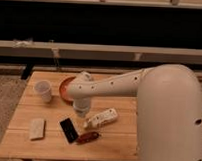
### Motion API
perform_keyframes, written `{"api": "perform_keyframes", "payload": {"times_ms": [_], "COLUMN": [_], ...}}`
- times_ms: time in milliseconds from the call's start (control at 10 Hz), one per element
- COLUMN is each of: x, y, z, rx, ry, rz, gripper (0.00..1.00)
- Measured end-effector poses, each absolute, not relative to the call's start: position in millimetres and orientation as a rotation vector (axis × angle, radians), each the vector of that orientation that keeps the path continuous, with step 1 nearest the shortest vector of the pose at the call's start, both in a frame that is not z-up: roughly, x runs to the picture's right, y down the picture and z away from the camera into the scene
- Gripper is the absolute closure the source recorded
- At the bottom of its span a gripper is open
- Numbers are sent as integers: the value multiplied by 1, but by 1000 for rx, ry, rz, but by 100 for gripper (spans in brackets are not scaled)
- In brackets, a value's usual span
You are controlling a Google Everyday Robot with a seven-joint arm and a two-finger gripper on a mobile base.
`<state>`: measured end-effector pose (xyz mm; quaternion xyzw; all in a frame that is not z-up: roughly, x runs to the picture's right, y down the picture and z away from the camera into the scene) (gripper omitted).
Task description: Stand the bottle upright
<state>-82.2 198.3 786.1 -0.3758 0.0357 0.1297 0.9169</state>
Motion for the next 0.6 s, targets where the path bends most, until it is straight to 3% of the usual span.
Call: {"api": "perform_keyframes", "payload": {"times_ms": [600], "x": [-72], "y": [213], "z": [793], "rx": [-744], "ry": [81], "rz": [286], "gripper": [35]}}
